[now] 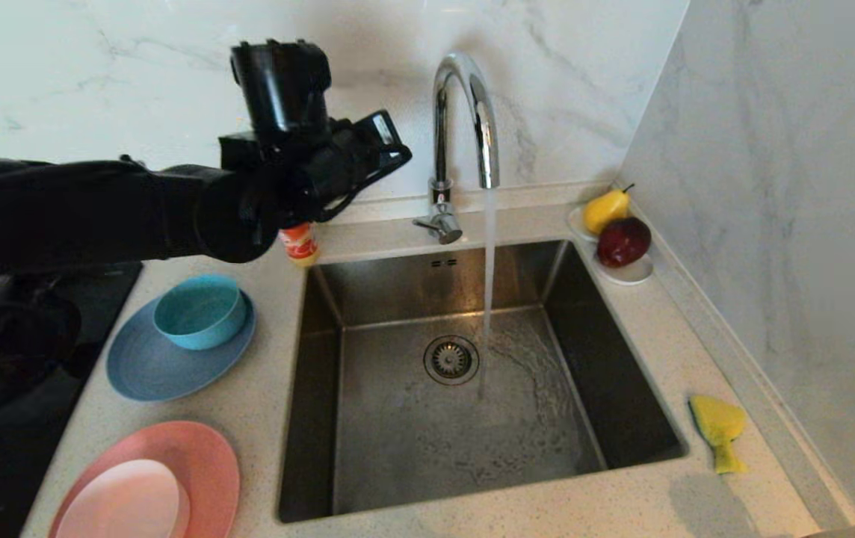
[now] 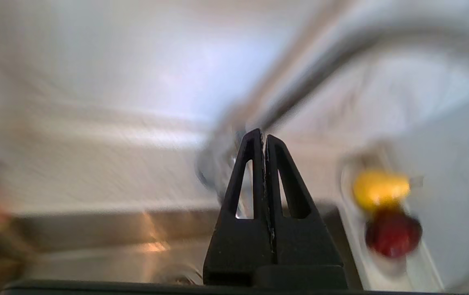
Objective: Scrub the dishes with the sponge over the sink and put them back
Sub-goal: Turn on the faucet, then pick up a bowl and the sponge
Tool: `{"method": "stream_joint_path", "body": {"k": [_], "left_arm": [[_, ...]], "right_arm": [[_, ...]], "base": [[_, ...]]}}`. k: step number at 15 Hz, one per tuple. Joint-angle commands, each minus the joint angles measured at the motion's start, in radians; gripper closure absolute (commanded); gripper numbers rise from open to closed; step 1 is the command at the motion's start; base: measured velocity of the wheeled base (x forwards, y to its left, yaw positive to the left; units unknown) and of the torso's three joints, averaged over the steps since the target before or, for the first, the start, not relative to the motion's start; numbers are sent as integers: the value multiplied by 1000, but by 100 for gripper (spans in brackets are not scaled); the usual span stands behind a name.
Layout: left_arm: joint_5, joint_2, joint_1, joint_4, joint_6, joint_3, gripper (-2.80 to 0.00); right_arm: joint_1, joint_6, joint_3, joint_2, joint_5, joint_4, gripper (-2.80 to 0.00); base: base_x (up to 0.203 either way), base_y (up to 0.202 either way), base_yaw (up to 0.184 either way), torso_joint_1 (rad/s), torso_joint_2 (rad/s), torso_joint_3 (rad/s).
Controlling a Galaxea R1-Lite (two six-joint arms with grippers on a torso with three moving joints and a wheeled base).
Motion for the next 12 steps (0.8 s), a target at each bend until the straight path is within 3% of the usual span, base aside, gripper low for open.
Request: {"method": "stream_joint_path", "body": {"k": [1, 5, 10, 12], "left_arm": [[70, -181, -3, -10, 69, 68, 0], [132, -462, -2, -8, 155, 238, 0], [224, -874, 5, -21, 263, 687, 0], [258, -1033, 53, -29, 284, 882, 0]], "right_arm": [[0, 0, 0, 1, 0, -1, 0], [0, 0, 0, 1, 0, -1, 0], [0, 0, 0, 1, 0, -1, 0], [0, 0, 0, 1, 0, -1, 0]], "base": [[0, 0, 0, 0, 0, 0], [0, 0, 0, 0, 0, 0], [0, 0, 0, 0, 0, 0], [0, 0, 0, 0, 0, 0]]}}
